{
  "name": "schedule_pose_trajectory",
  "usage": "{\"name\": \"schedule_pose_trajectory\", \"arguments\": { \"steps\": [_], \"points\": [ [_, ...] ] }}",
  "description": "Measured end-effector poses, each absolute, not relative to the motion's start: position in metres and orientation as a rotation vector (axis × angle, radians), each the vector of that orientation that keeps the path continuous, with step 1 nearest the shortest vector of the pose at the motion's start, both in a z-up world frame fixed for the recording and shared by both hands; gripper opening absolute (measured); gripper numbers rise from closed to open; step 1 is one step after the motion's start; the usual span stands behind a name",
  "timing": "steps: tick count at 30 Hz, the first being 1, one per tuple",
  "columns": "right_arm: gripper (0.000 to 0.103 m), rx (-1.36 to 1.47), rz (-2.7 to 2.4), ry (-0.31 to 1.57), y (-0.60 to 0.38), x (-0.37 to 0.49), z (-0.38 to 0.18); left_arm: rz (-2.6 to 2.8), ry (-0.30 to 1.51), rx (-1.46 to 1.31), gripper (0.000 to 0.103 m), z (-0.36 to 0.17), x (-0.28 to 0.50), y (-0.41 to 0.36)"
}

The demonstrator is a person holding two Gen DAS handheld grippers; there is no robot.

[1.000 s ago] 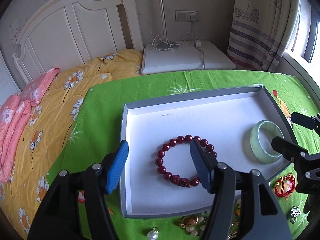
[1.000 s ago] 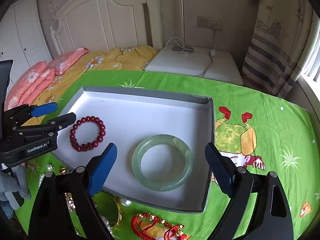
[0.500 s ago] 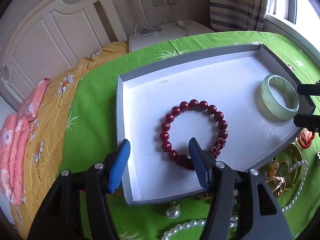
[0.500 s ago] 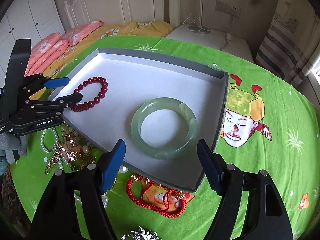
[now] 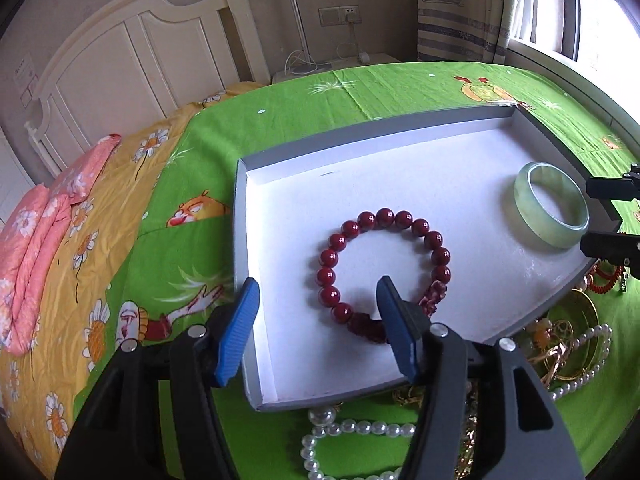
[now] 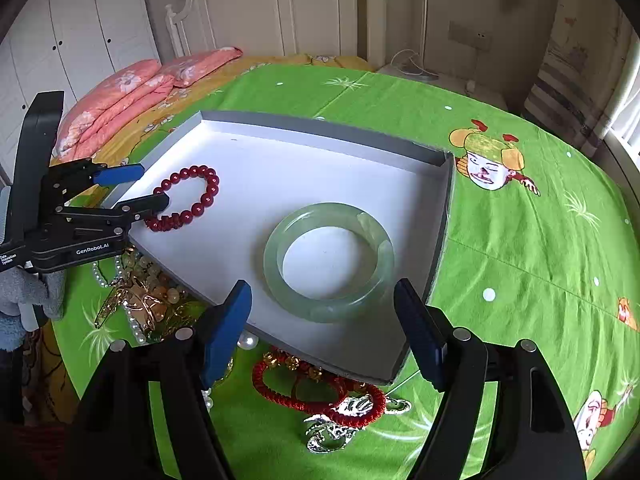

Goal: Organize jewelry
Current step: 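Move the right tool to the silver brooch and close on it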

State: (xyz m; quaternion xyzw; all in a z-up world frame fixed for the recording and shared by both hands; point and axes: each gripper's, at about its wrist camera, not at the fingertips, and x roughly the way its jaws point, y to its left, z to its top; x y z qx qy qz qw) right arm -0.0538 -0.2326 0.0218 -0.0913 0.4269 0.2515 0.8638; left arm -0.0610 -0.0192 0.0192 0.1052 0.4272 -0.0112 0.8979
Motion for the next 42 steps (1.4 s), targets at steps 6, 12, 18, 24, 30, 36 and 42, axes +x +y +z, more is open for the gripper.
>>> {"name": "schedule_pose_trajectory", "arguments": {
  "steps": [6,12,18,24,30,36,42],
  "points": [
    [0.072,-0.181,0.515,0.869,-0.238,-0.093,0.020,-0.027,0.845,0.200,0.059,0.017,-0.105,-0.023],
    [0.076,-0.157,0.508,0.834,-0.239,-0.119,0.020,-0.040,0.822,0.192,0.060,0.018,-0.125,-0.022],
    [0.085,-0.080,0.500,0.619,-0.267,-0.157,0.040,-0.098,0.714,0.049,0.085,0.030,-0.156,-0.015],
    [0.085,-0.063,0.439,0.594,-0.299,-0.183,0.028,-0.110,0.593,-0.025,0.095,0.042,-0.217,-0.009],
    [0.085,-0.040,0.470,0.608,-0.310,-0.198,0.012,-0.223,0.672,0.083,0.095,0.016,-0.252,-0.035],
    [0.083,-0.052,0.462,0.625,-0.303,-0.199,0.006,-0.245,0.689,0.117,0.086,-0.005,-0.255,-0.053],
    [0.081,-0.051,0.454,0.646,-0.304,-0.196,-0.001,-0.249,0.682,0.114,0.068,-0.004,-0.249,-0.052]
  ]
}}
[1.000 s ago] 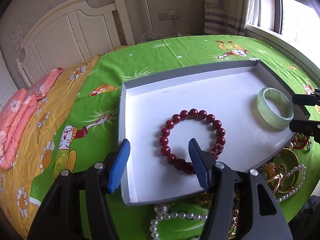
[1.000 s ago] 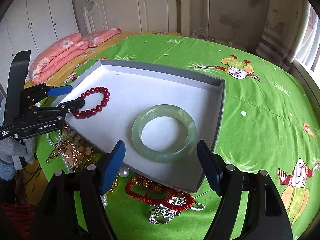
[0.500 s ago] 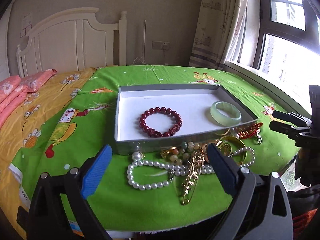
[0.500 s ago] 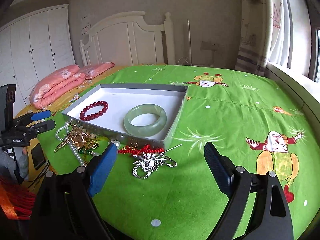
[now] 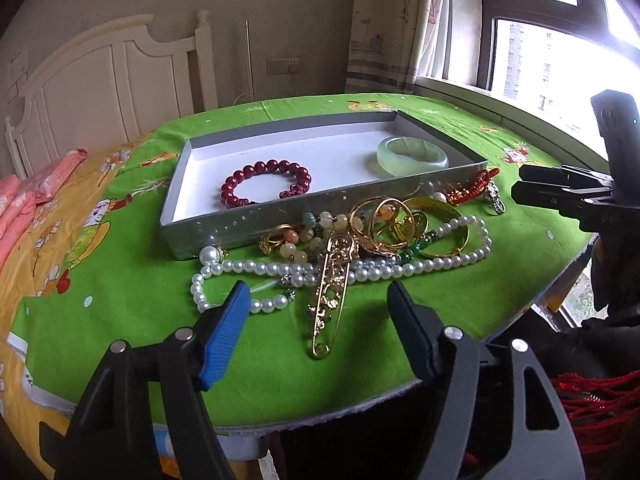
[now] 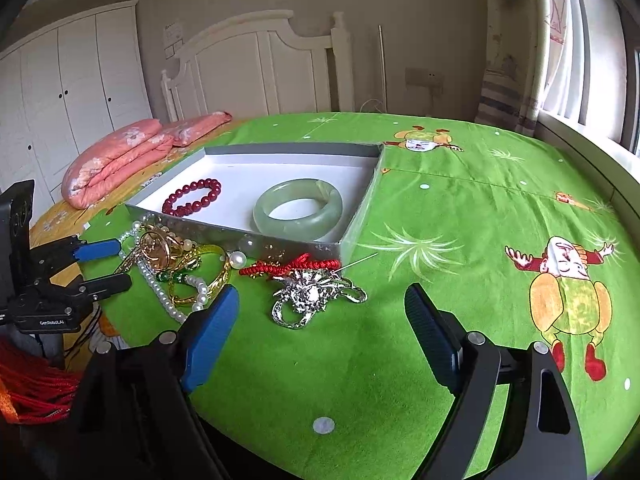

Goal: Organize jewelry
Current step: 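Move the right tool to the silver brooch and close on it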

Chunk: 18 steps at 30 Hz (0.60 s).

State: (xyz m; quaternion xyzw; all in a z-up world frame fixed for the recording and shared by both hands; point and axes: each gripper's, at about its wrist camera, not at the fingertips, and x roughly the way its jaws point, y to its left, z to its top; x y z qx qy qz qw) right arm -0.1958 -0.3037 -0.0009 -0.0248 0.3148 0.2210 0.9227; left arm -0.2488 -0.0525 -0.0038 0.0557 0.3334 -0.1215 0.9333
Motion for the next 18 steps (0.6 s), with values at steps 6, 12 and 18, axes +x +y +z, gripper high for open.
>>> {"name": "schedule_pose_trajectory", "arguments": {
  "steps": [6,12,18],
  "points": [
    [0.071,-0.059,0.467,0.696,-0.298,-0.191,-0.011,-0.250,0.669,0.109,0.054,-0.001,-0.251,-0.052],
    [0.070,-0.063,0.451,0.724,-0.290,-0.177,-0.013,-0.248,0.661,0.156,0.054,-0.004,-0.250,-0.062],
    [0.060,-0.168,0.410,0.713,-0.274,-0.177,-0.015,-0.250,0.659,0.137,0.055,-0.005,-0.250,-0.058]
  ]
}}
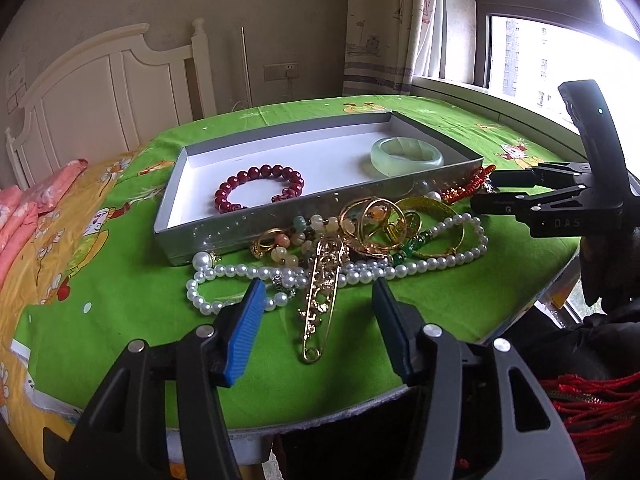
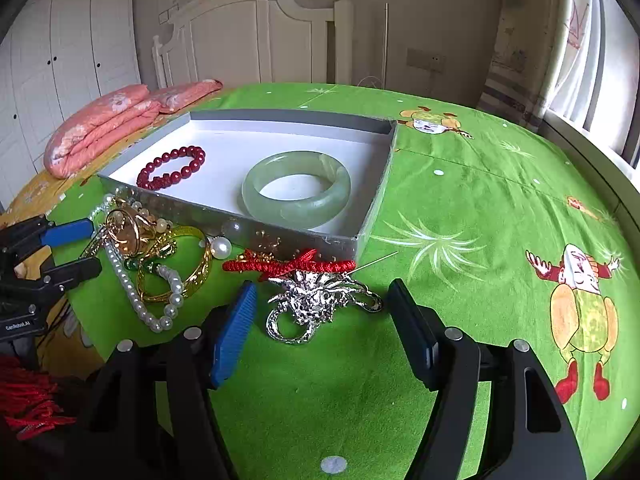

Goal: Organize jewelry
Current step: 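Move the right tool to the silver brooch and close on it, then lift the silver brooch with the right tool while the left tool grasps the jeweled hairpin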

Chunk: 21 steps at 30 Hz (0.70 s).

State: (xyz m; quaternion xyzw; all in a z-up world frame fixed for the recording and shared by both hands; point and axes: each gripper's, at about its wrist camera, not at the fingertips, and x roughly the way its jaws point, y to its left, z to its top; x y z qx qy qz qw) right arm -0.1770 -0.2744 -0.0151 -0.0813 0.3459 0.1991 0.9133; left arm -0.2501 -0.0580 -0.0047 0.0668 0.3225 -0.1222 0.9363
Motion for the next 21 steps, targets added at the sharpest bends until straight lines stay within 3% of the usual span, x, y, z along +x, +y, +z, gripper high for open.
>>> {"name": "schedule_pose_trajectory", "arguments": {
  "steps": [15,16,18,21],
  "points": [
    [0.056,-0.147,0.390,0.680,-0.307,-0.195,-0.012,-0.264,0.662,0.104,0.055,-0.005,-0.252,-0.052],
    [0.056,-0.151,0.391,0.678,-0.306,-0.195,-0.012,-0.265,0.662,0.110,0.047,-0.005,-0.253,-0.053],
    [0.056,-0.161,0.394,0.674,-0.302,-0.196,-0.012,-0.270,0.674,0.104,0.019,-0.007,-0.252,-0.053],
    [0.056,-0.181,0.393,0.665,-0.298,-0.199,-0.012,-0.276,0.668,0.107,0.017,-0.007,-0.254,-0.054]
  ]
}}
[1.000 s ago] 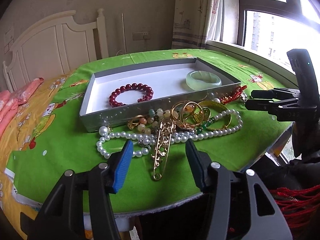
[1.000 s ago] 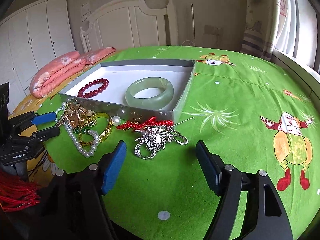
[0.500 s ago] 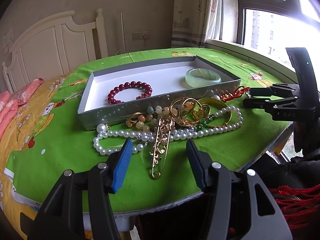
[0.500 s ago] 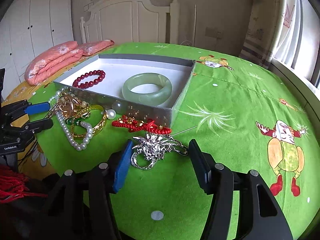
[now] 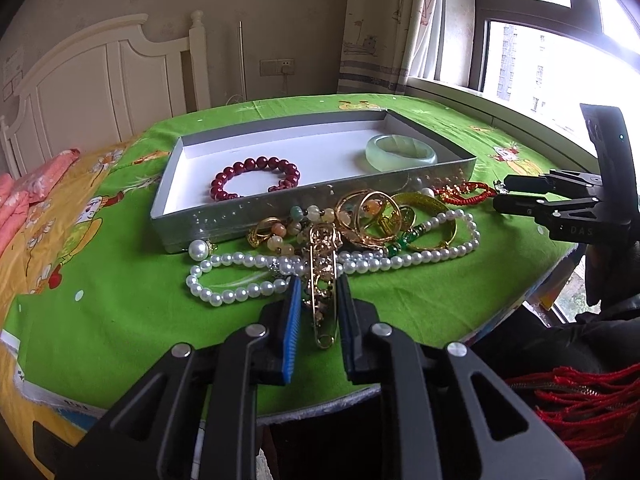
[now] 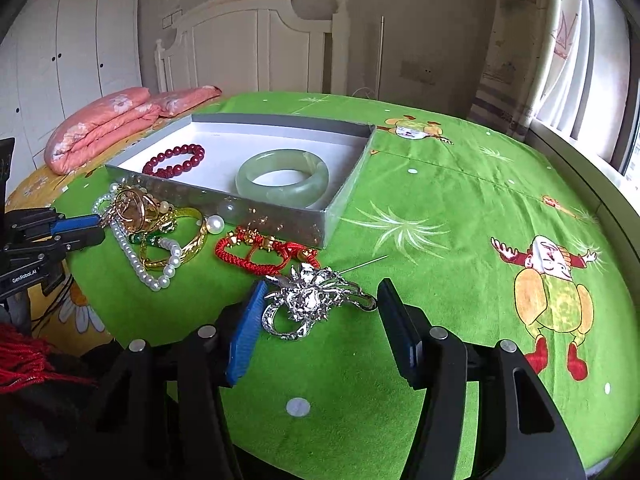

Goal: Organize jewelry
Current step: 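Lift the silver brooch with the right tool while the left tool grasps the jeweled hairpin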

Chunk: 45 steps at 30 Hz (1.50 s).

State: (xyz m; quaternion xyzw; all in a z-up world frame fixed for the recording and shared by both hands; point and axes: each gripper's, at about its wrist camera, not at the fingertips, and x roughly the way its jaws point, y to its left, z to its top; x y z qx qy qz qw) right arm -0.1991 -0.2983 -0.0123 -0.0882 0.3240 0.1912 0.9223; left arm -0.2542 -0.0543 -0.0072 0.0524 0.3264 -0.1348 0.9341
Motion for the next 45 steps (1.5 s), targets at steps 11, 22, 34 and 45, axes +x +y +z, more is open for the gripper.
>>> {"name": "schedule_pose_trajectory", "arguments": {
  "steps": [11,22,34,45],
  "points": [
    [0.056,-0.164,0.393,0.609,-0.301,-0.204,0.008,-0.241,0.594,0.099,0.013,0.012,-0.265,-0.049],
    [0.056,-0.163,0.404,0.610,-0.298,-0.204,0.008,-0.257,0.639,0.090,0.005,0.006,-0.259,-0.047],
    [0.056,-0.163,0.414,0.612,-0.295,-0.205,0.009,-0.277,0.647,0.028,0.007,-0.005,-0.255,-0.038],
    [0.056,-0.204,0.451,0.560,-0.273,-0.192,0.032,-0.252,0.559,0.092,0.007,0.037,-0.242,-0.046]
  ]
}}
